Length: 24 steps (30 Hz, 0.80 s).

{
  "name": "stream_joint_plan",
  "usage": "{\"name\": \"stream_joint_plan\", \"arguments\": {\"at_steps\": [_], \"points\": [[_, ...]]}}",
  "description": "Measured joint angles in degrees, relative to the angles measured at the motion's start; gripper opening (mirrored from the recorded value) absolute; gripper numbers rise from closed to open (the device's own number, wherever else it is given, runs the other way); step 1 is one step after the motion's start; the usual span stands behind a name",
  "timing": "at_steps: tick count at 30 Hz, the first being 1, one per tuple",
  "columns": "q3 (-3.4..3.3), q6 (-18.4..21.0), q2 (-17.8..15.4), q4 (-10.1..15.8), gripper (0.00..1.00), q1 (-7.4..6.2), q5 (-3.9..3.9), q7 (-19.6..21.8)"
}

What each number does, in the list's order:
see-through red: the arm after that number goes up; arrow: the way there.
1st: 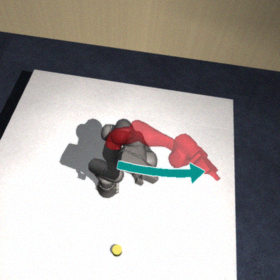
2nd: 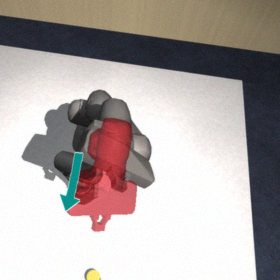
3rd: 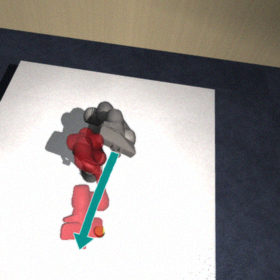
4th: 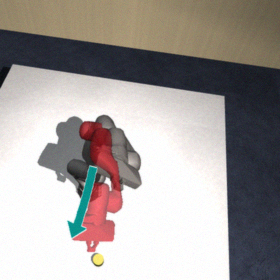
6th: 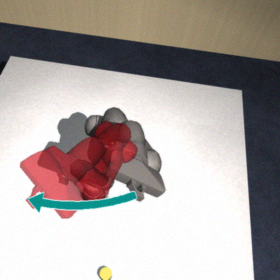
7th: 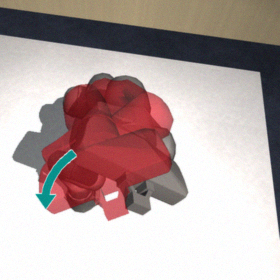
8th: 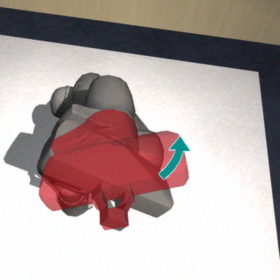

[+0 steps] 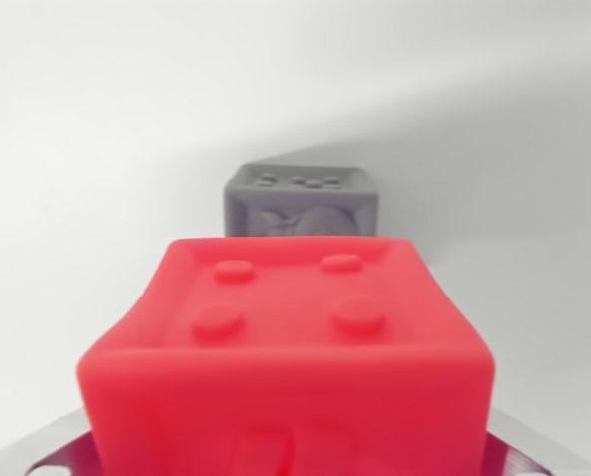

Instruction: Destack cube

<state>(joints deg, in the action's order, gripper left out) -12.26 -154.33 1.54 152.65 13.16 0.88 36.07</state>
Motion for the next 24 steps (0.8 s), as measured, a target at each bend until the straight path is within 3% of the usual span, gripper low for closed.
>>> {"name": "stream_joint_plan", "arguments": {"at_steps": [2,7,24], "points": [[-0.04,1.2,-1.27,0.0,0.0,0.06,-0.54,0.41],[0.07,1.91,-2.39,0.14,0.0,-0.06,-0.87,1.23],[2.26,1.9,-3.05,1.41,0.0,-2.14,-1.22,5.94]]}}
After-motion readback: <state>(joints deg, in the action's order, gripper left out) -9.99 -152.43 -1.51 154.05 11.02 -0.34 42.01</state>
